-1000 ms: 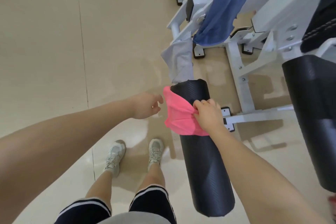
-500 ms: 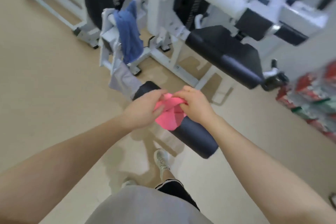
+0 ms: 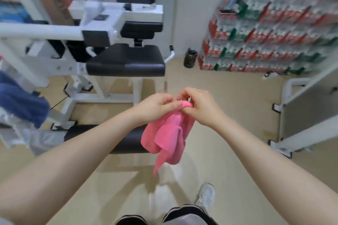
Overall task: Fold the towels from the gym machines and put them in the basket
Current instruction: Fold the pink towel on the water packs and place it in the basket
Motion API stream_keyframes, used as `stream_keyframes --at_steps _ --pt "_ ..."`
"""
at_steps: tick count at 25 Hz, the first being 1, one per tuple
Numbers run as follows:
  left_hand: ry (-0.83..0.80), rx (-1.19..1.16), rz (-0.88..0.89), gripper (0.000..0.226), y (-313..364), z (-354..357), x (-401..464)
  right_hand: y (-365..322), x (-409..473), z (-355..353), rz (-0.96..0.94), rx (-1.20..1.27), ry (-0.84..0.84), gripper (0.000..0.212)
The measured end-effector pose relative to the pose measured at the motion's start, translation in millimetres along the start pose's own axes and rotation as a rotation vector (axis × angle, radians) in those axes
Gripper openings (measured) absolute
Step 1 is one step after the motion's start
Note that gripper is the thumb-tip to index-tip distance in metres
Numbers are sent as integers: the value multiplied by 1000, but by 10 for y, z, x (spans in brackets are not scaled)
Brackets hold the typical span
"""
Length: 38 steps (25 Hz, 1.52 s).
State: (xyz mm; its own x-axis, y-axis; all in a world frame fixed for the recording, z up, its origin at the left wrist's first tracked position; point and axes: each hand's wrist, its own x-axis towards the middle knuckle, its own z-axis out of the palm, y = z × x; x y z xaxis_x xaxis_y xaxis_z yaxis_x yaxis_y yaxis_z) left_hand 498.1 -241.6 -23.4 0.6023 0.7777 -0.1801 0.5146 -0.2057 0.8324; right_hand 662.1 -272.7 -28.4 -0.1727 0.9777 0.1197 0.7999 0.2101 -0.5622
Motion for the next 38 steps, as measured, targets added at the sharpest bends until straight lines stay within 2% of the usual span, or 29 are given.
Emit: stream_keyframes --at_steps 2,5,7,10,12,14,16,19,24,27,30,36,38 --pt "-70 82 41 29 281 326 375 415 -176 -313 50 13 35 22" --pt "-167 205 118 14 768 840 1017 1119 -415 -822 128 14 18 16" --pt "-211 269 170 17 1082 1148 1460 1566 -531 -1167 192 65 4 21" --pt "-203 431 269 30 1582 1547 2124 2183 -628 -1711 353 212 19 39" --pt "-156 461 310 25 1825 1724 2498 2514 -647 -2008 438 295 52 44" --pt "-103 466 364 13 1998 1881 2919 2863 -626 -2269 464 247 104 36" --pt "-22 480 424 19 2105 2040 3342 3204 -558 -2467 497 136 148 20" --pt "62 455 466 23 2306 2233 4033 3751 -326 -2797 601 38 201 12" --pt "-71 632 544 13 2626 2359 5417 4870 388 -3311 619 -110 218 21" --pt "-145 571 535 11 2852 2310 6321 5548 932 -3643 647 -83 214 18" --pt "-305 410 494 5 3096 2171 7166 6151 1481 -4049 627 -71 189 29" --pt "-662 -179 276 12 3503 2051 8695 7318 2288 -4796 433 -164 493 45" --pt "-693 -250 242 14 3649 2062 9280 7751 2570 -5021 376 -142 484 39"
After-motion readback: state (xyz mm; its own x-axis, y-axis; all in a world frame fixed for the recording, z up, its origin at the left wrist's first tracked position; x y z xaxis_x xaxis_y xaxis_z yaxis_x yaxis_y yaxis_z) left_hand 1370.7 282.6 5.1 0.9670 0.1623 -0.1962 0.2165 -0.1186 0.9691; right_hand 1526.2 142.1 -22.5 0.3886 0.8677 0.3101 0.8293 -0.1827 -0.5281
